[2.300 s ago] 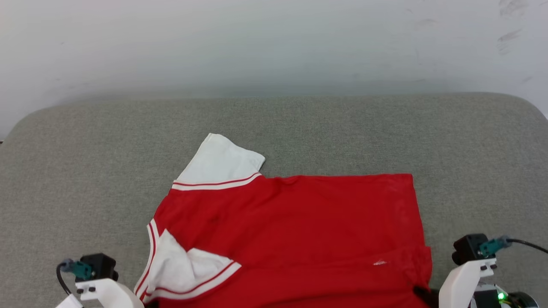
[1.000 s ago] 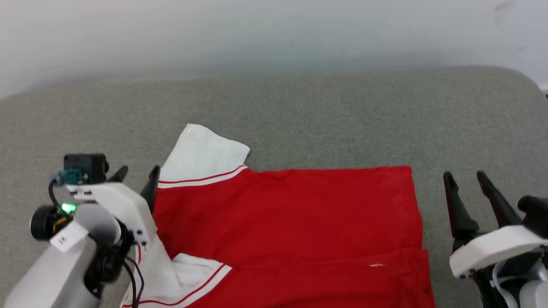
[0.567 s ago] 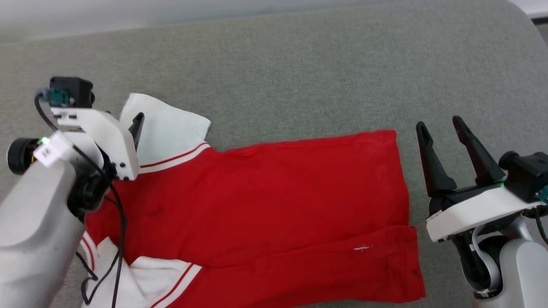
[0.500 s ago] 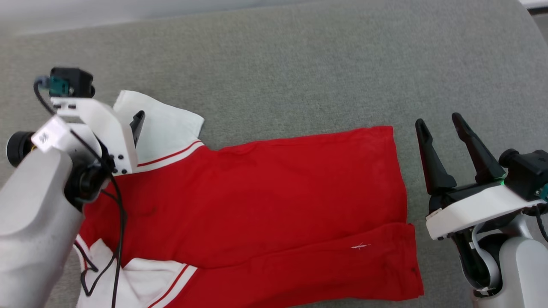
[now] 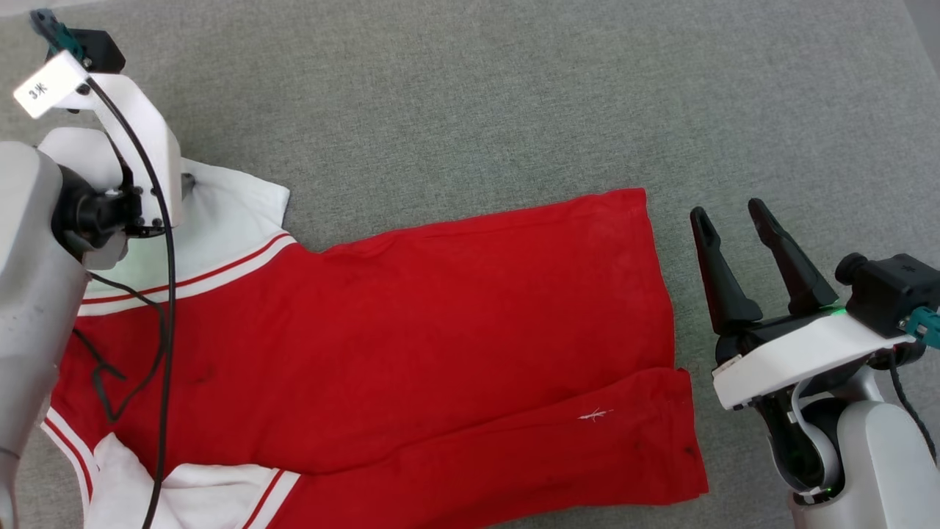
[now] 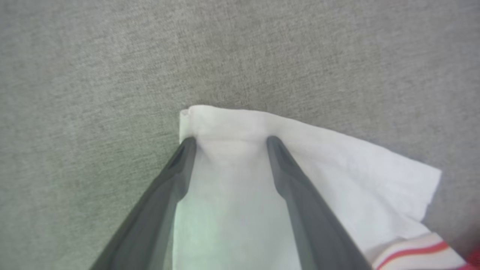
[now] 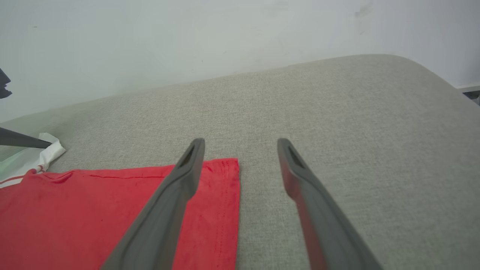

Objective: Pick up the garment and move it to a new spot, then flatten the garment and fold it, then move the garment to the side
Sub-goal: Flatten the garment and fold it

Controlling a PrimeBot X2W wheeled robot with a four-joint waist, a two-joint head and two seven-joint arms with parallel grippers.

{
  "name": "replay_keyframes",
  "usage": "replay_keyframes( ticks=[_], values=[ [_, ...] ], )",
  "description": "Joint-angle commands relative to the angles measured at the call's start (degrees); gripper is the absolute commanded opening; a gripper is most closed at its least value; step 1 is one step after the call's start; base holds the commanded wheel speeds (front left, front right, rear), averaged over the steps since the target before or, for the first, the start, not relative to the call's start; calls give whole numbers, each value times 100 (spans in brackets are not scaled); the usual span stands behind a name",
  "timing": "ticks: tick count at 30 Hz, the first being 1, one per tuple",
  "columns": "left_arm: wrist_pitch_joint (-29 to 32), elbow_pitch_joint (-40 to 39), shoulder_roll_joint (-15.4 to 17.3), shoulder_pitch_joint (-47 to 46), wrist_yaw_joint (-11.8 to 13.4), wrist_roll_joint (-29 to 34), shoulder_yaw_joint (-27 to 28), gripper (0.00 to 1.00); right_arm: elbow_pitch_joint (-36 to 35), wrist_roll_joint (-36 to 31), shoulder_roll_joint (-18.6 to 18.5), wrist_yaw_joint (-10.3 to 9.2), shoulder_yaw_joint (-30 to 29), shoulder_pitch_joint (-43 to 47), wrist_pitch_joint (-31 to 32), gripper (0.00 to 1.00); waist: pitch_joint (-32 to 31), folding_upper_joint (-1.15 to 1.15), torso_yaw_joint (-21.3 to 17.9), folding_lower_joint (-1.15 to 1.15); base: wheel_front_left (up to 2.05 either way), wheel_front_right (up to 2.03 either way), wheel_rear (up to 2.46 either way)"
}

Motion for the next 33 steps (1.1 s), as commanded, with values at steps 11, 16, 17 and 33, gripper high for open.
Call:
replay_keyframes(
  ticks=[11,16,17,33],
  values=[
    [-37,9,-219,368,14,-111,-118,0,514,682,-468,-3,-69,-343,257,100,-120,0,134,0,0,0,0],
    [-425,-160,-345,158,12,-101,-26,0,1130,1127,-1007,-3,11,-635,990,100,-276,0,367,0,0,0,0],
    [-473,-210,-396,127,-7,-104,-36,0,1259,1201,-1123,-3,53,-667,1199,100,-298,0,437,0,0,0,0],
    [-944,-894,-731,-112,-152,-3,-157,0,2018,1857,-1966,-3,1206,-1720,3364,100,-20,0,1291,0,0,0,0]
  ],
)
